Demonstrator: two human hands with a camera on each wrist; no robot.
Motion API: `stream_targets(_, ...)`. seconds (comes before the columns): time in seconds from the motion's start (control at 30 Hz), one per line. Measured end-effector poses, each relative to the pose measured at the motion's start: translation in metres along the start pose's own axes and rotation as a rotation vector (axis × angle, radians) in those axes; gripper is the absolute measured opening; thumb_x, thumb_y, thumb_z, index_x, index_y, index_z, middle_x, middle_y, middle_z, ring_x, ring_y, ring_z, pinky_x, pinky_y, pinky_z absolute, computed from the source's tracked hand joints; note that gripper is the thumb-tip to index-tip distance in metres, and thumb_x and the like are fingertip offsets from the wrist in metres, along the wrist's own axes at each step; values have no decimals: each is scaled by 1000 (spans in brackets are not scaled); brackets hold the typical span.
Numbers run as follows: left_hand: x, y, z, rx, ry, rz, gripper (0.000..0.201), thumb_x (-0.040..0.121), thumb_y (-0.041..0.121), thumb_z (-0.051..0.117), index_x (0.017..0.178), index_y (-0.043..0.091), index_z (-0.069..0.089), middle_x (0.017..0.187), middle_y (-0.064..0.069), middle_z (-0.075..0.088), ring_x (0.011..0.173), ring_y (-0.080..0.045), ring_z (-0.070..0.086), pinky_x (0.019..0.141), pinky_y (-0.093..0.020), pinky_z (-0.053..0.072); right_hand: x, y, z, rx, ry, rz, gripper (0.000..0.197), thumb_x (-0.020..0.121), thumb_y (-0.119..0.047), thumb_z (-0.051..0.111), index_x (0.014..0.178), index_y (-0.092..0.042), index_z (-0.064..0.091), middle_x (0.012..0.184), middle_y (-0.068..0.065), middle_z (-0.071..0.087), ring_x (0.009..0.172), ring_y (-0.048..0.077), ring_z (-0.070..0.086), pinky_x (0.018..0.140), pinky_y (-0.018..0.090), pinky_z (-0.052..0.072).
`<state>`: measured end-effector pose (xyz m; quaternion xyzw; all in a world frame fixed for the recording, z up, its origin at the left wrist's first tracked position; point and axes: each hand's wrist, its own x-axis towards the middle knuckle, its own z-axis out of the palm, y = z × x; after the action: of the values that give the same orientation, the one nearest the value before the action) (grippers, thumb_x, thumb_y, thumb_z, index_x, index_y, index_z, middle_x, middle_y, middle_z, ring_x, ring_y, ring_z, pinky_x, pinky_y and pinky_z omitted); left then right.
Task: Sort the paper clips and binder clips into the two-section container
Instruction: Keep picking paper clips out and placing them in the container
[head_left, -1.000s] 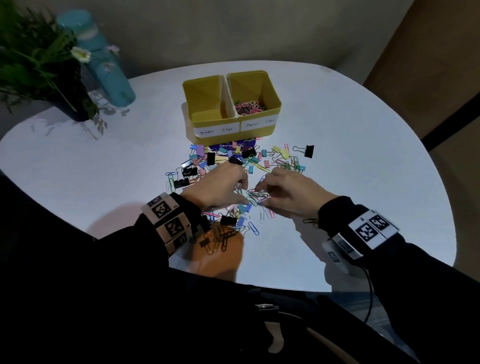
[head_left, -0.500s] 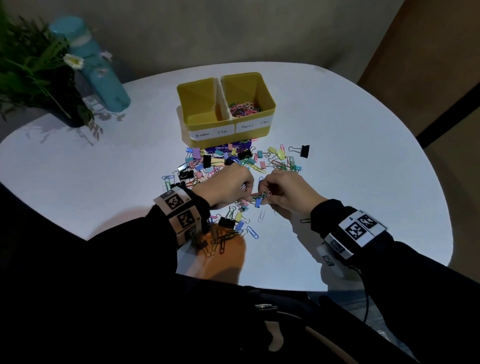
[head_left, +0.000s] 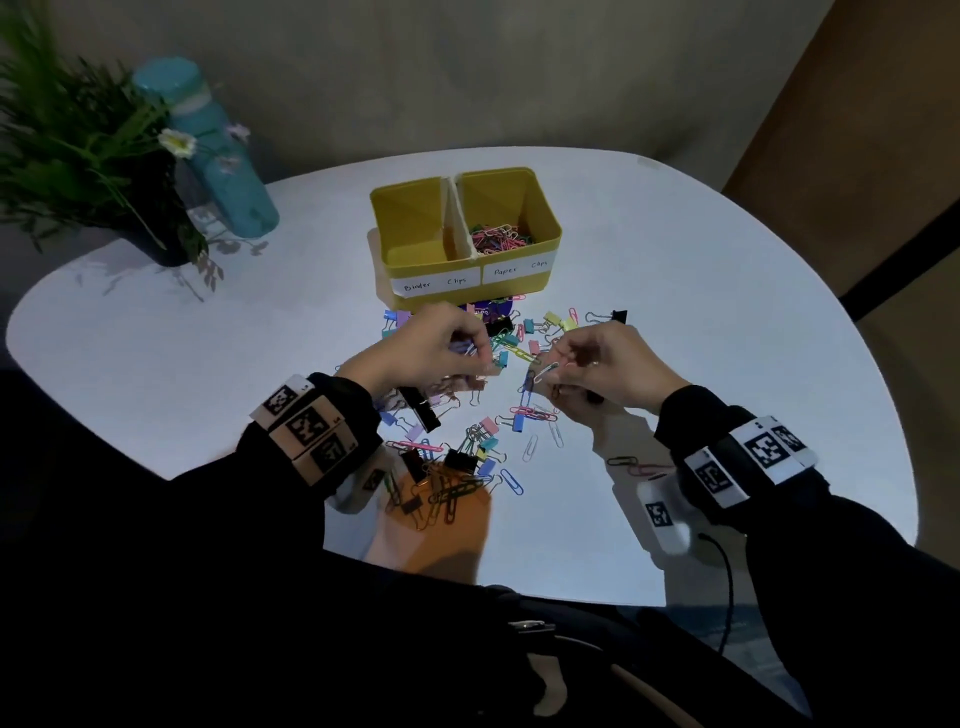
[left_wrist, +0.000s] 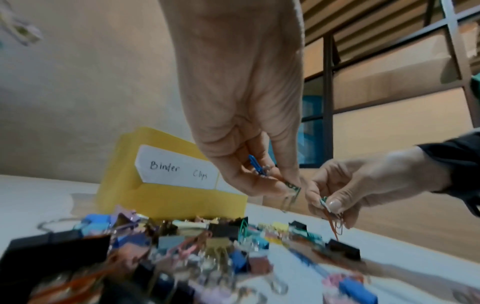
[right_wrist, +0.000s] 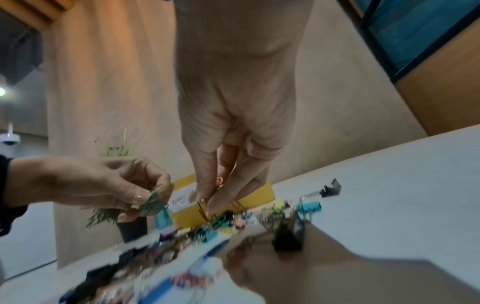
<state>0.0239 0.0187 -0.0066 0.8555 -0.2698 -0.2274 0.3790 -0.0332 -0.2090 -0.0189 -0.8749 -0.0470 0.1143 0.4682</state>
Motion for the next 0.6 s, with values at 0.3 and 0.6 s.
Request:
stream_targets(0.3, 14, 43, -43, -378, 263, -13, 8, 83, 9, 68, 87, 2, 66, 87, -8, 68, 63, -8, 65, 59, -19, 57, 27, -32, -41, 285, 209, -5, 12, 80, -6, 74, 90, 0, 71, 75, 10, 68, 67, 10, 66, 66, 22, 57)
stream_targets(0.6, 91, 53, -72, -110, 418, -110, 14, 90, 11, 63, 102, 5, 67, 99, -13, 67, 76, -22, 66, 63, -24, 56, 101, -70, -65, 245, 444, -25, 10, 78, -12, 78, 81, -5, 72, 80, 11, 70, 74, 18, 67, 73, 33, 60)
